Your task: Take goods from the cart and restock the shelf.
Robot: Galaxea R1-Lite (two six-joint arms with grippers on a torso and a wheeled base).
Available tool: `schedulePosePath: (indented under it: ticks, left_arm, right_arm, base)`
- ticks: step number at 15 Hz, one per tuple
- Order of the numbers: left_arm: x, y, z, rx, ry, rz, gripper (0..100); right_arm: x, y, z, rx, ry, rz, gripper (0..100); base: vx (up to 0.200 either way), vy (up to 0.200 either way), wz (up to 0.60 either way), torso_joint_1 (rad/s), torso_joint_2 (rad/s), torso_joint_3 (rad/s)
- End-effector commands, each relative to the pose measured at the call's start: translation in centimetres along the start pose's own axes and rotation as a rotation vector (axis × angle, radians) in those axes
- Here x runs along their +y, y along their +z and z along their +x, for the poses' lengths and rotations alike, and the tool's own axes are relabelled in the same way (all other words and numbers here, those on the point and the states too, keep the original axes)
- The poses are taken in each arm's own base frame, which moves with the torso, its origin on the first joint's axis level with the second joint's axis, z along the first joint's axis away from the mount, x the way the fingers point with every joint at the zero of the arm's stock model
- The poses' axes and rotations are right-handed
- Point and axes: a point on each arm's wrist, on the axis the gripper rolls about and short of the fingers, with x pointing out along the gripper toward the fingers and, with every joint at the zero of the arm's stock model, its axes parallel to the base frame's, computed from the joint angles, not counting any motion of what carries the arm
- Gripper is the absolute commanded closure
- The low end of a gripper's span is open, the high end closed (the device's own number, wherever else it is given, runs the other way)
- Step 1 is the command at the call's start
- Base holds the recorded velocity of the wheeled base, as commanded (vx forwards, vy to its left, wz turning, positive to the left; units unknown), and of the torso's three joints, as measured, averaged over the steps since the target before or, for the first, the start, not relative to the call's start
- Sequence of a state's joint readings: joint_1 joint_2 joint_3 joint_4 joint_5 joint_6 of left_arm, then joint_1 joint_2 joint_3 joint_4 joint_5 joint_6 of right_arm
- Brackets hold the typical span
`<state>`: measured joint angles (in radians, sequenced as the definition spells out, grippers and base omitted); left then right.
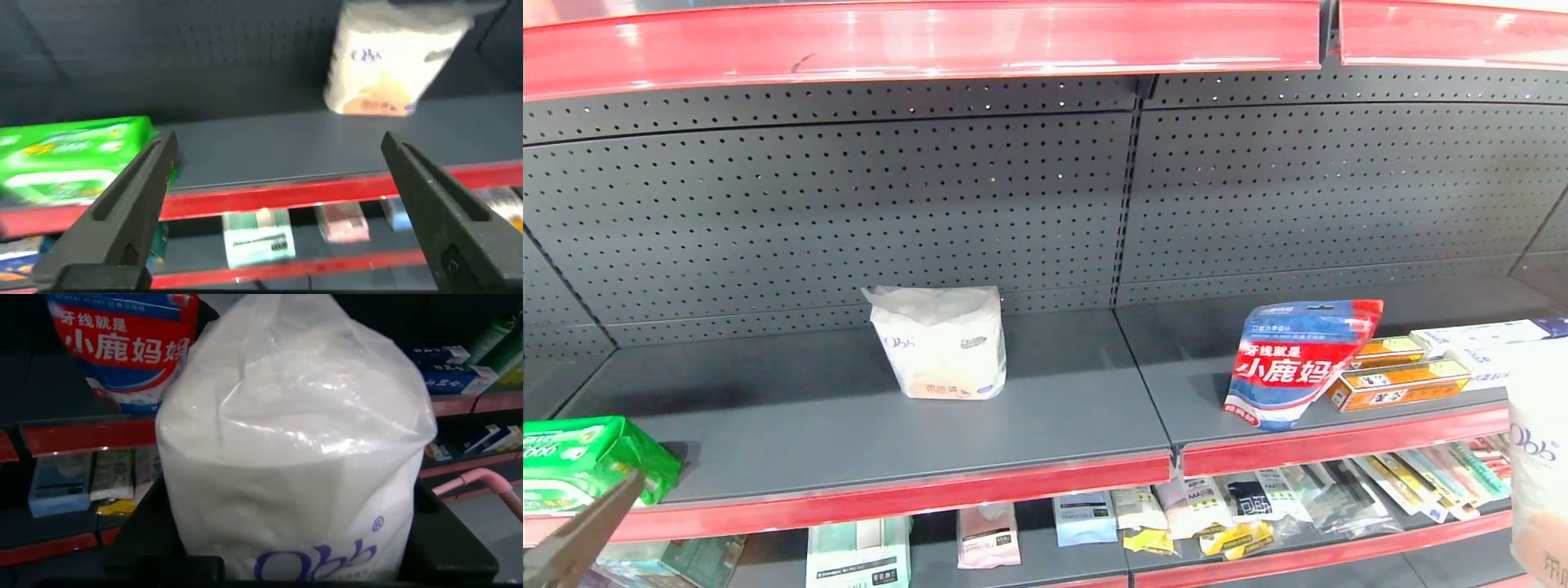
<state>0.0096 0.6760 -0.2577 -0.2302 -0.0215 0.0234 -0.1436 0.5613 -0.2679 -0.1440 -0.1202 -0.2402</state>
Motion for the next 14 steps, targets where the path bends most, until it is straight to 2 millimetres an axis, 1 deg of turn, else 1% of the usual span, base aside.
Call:
schedulePosePath:
  ticks: [1, 3, 4, 5, 8, 9, 10, 11, 14]
  left_arm:
    - [1.5, 0.3, 9.3, 0.203, -0.152, 0.021, 0]
    - [3.3, -0.2, 13.5, 0.203, -0.305, 0.139, 0]
    - [3.6, -0.3, 14.7, 0.205, -0.358, 0.152, 0]
    - [4.0, -0.4, 16.6, 0.205, -0.448, 0.15, 0]
    - [5.0, -0.1, 21.3, 0.186, -0.541, 0.153, 0]
    - [5.1, 0.0, 22.0, 0.181, -0.55, 0.155, 0]
    - [5.0, -0.1, 23.5, 0.178, -0.581, 0.154, 0]
    - [4.9, -0.2, 24.4, 0.177, -0.608, 0.15, 0]
    - [5.0, -1.1, 26.4, 0.184, -0.669, 0.13, 0]
  right_arm:
    - [0.0, 0.2, 0.0, -0.003, -0.004, 0.0, 100]
    - [-0.1, 0.2, 0.0, 0.0, -0.009, -0.002, 100]
    - [-0.1, 0.2, 0.0, 0.002, -0.009, -0.004, 100]
    - [0.0, 0.1, 0.1, 0.007, -0.009, -0.005, 100]
    - [0.0, 0.0, 0.2, 0.019, -0.021, -0.01, 100]
    - [0.0, 0.0, 0.2, 0.019, -0.022, -0.01, 100]
    - [-0.1, 0.1, 0.3, 0.021, -0.022, -0.01, 100]
    - [-0.1, 0.1, 0.3, 0.019, -0.024, -0.011, 100]
    - [-0.1, 0.2, 0.3, 0.022, -0.031, -0.025, 100]
  base:
    - [0.0, 0.0, 0.0, 0.0, 0.0, 0.0]
    - [0.0, 0.0, 0.0, 0.0, 0.0, 0.0]
    - [0.0, 0.0, 0.0, 0.0, 0.0, 0.0]
    - [0.0, 0.0, 0.0, 0.0, 0.0, 0.0]
    - [0.0, 0.0, 0.0, 0.0, 0.0, 0.0]
    - [0.0, 0.0, 0.0, 0.0, 0.0, 0.0]
    - [0.0, 0.0, 0.0, 0.0, 0.0, 0.0]
    - [0.0, 0.0, 0.0, 0.0, 0.0, 0.0]
    - [0.0, 0.0, 0.0, 0.0, 0.0, 0.0]
